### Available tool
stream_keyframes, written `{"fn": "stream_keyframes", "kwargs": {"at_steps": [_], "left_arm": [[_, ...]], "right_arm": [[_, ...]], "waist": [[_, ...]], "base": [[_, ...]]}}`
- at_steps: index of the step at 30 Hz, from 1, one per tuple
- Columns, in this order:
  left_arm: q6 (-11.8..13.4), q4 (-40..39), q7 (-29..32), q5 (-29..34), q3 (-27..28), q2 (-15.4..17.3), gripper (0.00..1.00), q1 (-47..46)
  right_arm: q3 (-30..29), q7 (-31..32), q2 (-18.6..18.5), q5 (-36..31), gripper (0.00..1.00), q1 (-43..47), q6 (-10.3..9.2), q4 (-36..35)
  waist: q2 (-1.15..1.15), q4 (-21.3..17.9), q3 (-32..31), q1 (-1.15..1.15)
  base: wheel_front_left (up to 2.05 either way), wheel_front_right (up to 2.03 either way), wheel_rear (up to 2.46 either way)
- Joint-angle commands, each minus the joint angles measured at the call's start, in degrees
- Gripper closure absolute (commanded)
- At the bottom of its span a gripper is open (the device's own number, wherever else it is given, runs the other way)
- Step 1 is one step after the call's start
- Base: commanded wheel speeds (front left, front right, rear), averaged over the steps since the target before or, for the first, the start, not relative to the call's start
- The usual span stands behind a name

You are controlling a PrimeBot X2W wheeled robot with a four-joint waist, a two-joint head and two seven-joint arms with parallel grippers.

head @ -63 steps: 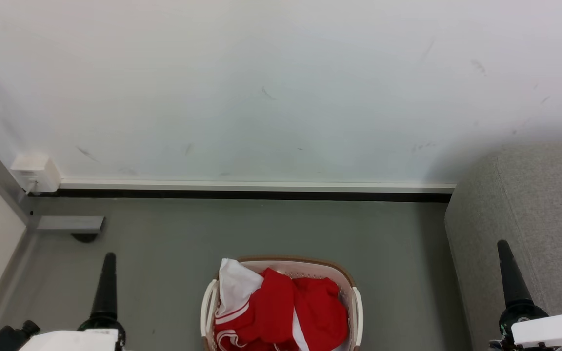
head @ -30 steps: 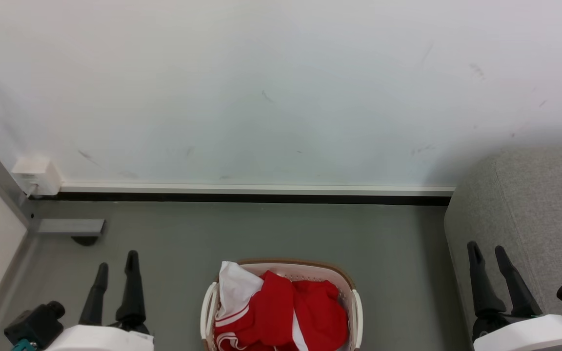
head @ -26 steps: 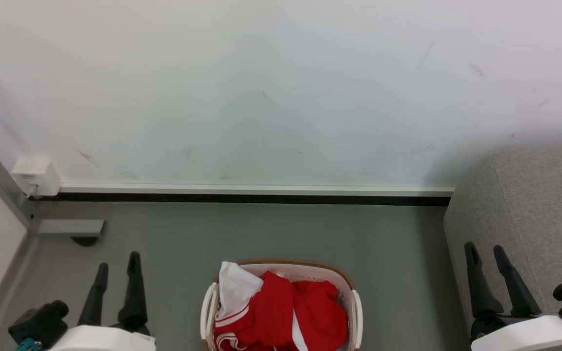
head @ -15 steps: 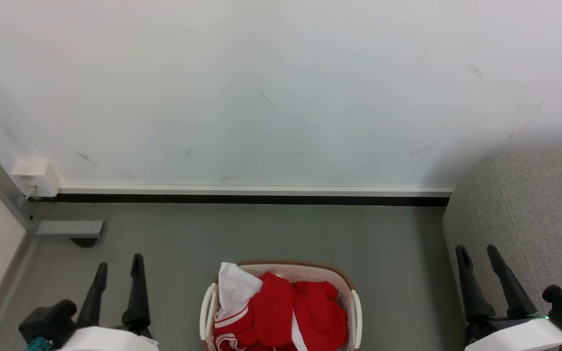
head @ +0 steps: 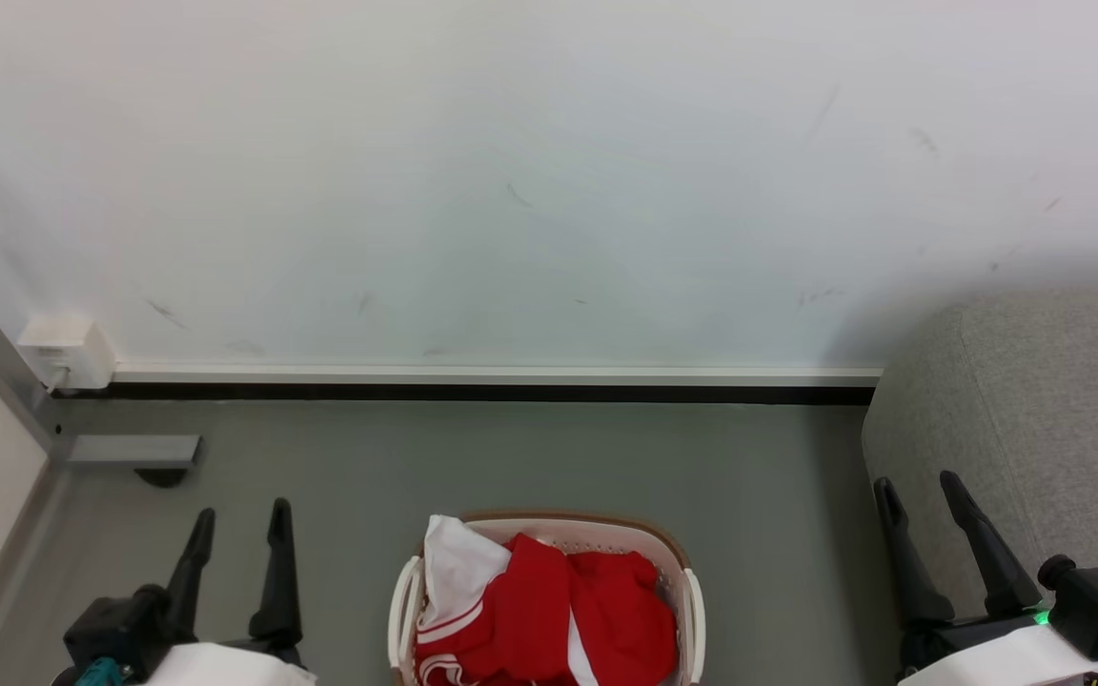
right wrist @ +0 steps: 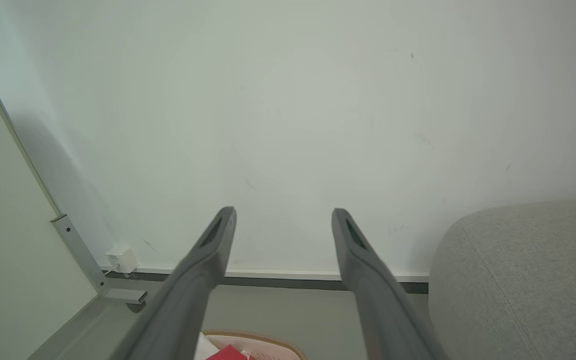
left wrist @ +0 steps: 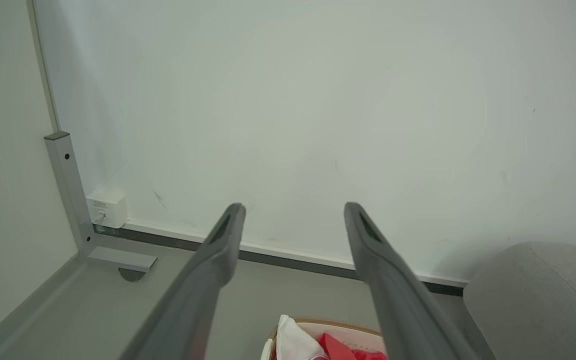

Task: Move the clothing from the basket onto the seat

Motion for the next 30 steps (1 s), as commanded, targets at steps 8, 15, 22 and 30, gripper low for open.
{"fn": "stream_keyframes", "kwargs": {"at_steps": [8, 15, 22, 30], "left_arm": [[0.3, -0.4, -1.4, 5.1, -0.2, 0.8, 0.00, 0.3], [0.8, -1.3, -2.2, 7.9, -0.3, 0.8, 0.00, 0.3], [0.8, -1.9, -2.8, 10.8, -0.6, 0.9, 0.00, 0.4], [0.7, -2.0, -3.6, 13.7, -0.3, 0.6, 0.00, 0.9]], "right_arm": [[-0.1, -1.4, -0.1, -3.8, 0.00, -0.7, -0.11, -0.8], [-0.1, -2.1, -0.3, -5.6, 0.00, -0.9, -0.12, -1.2], [0.1, -2.7, -0.6, -7.9, 0.00, -1.0, -0.13, -1.8], [0.1, -3.6, -0.3, -10.0, 0.00, -0.9, -0.14, -2.3]], "waist": [[0.00, -0.1, -0.2, 0.00], [0.00, -0.2, -0.3, 0.00], [0.00, -0.2, -0.3, 0.00], [0.00, -0.2, -0.2, 0.00]], "base": [[0.00, 0.00, 0.00], [0.00, 0.00, 0.00], [0.00, 0.00, 0.00], [0.00, 0.00, 0.00]]}}
